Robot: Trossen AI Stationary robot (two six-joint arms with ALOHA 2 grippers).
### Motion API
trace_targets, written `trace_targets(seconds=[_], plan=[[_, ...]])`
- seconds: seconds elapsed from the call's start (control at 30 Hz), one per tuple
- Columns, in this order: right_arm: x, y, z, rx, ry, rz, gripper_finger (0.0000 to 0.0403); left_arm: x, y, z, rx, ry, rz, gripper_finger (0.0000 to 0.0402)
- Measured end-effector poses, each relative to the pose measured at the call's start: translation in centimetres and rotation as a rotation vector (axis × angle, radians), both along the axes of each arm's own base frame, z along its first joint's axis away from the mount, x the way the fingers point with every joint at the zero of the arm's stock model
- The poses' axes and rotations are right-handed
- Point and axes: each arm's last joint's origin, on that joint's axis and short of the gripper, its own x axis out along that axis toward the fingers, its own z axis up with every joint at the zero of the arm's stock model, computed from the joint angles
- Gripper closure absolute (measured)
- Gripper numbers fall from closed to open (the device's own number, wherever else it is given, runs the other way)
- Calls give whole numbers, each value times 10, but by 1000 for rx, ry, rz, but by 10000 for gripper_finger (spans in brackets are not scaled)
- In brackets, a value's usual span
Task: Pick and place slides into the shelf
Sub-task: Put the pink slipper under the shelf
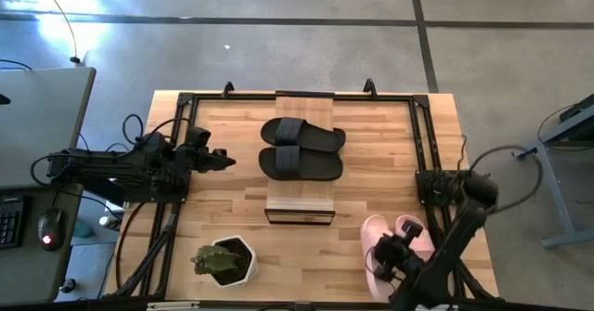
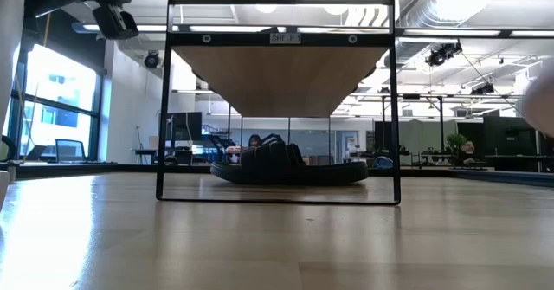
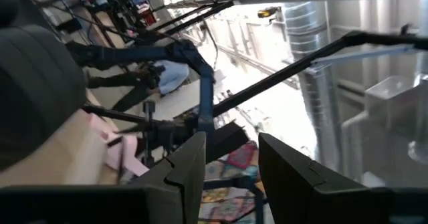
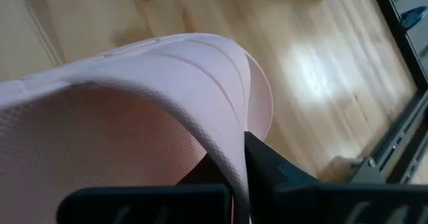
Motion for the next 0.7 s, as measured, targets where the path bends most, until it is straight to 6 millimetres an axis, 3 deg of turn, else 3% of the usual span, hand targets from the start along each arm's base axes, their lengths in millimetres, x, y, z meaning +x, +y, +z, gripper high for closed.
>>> trace_targets(seconds=[0.2, 0.5, 0.6, 0.7], plan=[[6, -29, 60, 117, -176, -4, 402, -3, -2, 22, -36, -54, -76, 280], [-5, -67, 145, 223, -325, 148, 402, -10, -5, 54, 4, -142, -129, 280], [-10, -78, 182, 181, -454, 243, 402, -11, -5, 59, -4, -148, -139, 280], [-15, -91, 225, 15, -582, 371, 402, -11, -5, 59, -54, -127, -159, 280]])
